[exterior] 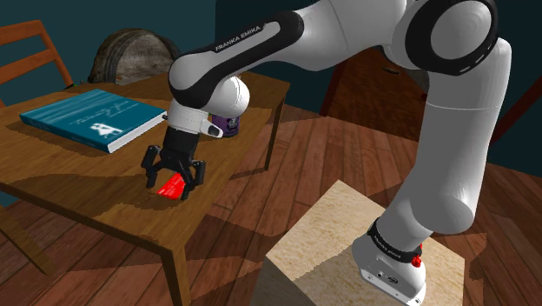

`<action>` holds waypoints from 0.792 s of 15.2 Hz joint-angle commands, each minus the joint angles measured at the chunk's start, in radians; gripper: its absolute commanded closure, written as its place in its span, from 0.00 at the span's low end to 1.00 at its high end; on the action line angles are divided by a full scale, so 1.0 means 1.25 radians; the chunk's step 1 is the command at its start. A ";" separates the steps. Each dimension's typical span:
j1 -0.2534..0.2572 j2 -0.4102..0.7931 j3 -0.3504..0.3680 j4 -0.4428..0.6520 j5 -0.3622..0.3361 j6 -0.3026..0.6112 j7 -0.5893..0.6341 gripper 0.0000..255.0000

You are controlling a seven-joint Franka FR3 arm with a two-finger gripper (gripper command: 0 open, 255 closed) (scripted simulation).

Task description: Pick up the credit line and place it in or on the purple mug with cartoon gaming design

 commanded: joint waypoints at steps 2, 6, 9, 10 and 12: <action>0.000 0.001 0.000 0.001 0.000 0.001 0.000 0.00; 0.000 0.001 0.000 0.000 0.000 0.001 0.000 1.00; 0.000 0.001 0.000 -0.002 0.001 0.003 -0.001 1.00; -0.001 -0.002 0.000 -0.003 0.001 0.001 -0.001 1.00; -0.002 -0.006 0.001 -0.006 0.003 0.000 -0.002 1.00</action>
